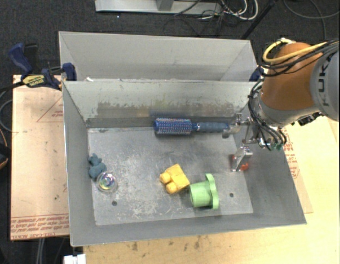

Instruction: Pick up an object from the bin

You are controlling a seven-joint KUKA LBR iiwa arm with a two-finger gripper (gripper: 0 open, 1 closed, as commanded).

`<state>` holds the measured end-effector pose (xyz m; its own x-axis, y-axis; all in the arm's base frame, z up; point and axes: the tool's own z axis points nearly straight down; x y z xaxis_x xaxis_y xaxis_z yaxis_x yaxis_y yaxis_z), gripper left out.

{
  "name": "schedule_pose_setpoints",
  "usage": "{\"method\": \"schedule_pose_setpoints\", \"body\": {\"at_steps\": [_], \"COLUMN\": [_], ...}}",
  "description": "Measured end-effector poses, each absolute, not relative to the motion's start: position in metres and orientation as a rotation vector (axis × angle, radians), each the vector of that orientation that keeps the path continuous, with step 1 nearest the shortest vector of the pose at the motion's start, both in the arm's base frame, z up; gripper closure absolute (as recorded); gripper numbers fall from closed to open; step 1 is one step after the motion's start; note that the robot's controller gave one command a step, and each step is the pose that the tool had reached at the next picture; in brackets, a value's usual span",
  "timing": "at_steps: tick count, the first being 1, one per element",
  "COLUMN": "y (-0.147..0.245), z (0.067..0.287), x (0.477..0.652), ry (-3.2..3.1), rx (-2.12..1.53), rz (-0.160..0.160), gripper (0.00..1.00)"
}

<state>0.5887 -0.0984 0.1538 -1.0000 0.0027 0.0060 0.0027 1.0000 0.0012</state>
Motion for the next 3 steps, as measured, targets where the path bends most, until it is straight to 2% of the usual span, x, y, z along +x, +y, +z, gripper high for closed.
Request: {"method": "schedule_pose_setpoints", "body": {"at_steps": [1, 2, 3], "y": [-0.033, -0.040, -0.032], "z": [0.162, 0.127, 0.079], "x": [0.632, 0.649, 0.658], "ry": [-3.149, -3.138, -3.098], "rx": [0.007, -0.188, -0.552], "rz": [-0.006, -0.002, -0.005], "gripper": [0.00, 0.00, 0.00]}}
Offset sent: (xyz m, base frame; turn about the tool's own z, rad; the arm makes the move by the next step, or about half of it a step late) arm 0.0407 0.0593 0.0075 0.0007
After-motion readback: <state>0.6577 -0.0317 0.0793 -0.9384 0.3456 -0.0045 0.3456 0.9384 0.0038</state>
